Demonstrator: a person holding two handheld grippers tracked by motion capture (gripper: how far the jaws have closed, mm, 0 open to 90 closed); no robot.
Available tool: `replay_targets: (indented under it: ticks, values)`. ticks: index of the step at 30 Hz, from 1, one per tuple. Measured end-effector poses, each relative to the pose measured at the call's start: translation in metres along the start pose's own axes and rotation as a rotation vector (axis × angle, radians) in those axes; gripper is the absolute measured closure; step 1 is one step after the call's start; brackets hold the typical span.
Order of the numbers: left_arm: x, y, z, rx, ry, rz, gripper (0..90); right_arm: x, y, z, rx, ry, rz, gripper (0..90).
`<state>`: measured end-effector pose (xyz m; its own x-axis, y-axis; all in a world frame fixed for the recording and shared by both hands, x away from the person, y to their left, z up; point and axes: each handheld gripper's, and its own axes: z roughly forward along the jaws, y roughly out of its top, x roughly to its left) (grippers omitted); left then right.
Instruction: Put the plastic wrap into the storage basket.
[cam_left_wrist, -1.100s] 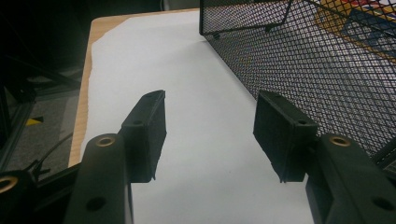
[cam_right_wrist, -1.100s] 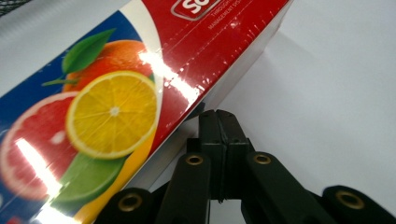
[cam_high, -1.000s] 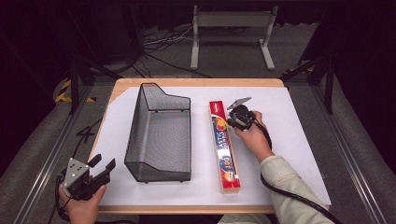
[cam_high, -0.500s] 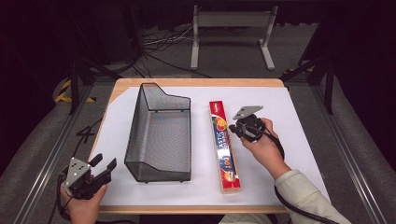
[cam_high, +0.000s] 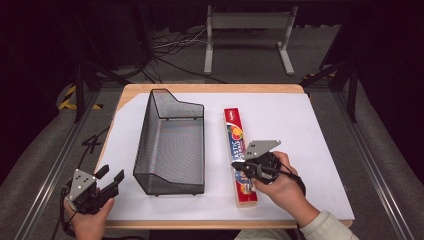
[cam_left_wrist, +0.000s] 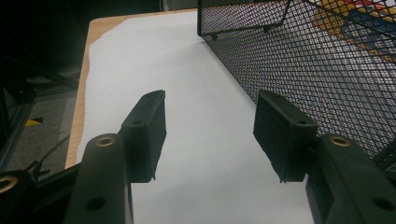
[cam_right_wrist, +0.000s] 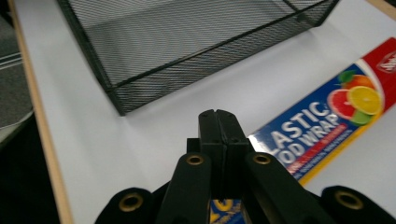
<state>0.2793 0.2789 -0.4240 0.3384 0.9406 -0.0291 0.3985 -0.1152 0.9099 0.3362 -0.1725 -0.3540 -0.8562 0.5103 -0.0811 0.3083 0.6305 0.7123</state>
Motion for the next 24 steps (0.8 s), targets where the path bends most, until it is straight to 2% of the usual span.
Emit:
replay_targets:
  ticks: [1, 3, 7, 12, 15, 21, 24]
  values:
    - [0.000, 0.000, 0.000, 0.000, 0.000, 0.000, 44.7, 0.000, 0.000, 0.000, 0.000, 0.000, 0.000, 90.0]
    - [0.000, 0.000, 0.000, 0.000, 0.000, 0.000, 44.7, 0.014, -0.004, 0.001, -0.012, 0.004, -0.010, 90.0]
    - [0.000, 0.000, 0.000, 0.000, -0.001, 0.001, 44.7, 0.037, -0.012, 0.005, -0.025, 0.025, 0.000, 90.0]
    - [0.000, 0.000, 0.000, -0.002, -0.002, 0.003, 44.7, 0.064, -0.028, 0.014, -0.028, 0.016, 0.002, 90.0]
    - [-0.001, 0.000, 0.001, -0.001, -0.001, 0.003, 44.7, 0.071, -0.039, 0.022, 0.001, 0.015, 0.005, 90.0]
    - [-0.001, 0.000, 0.001, -0.003, -0.004, 0.004, 44.7, 0.074, -0.049, 0.029, 0.046, -0.001, 0.006, 90.0]
    - [-0.001, 0.000, 0.002, -0.003, -0.005, 0.003, 44.7, 0.074, -0.056, 0.032, 0.066, -0.022, -0.015, 90.0]
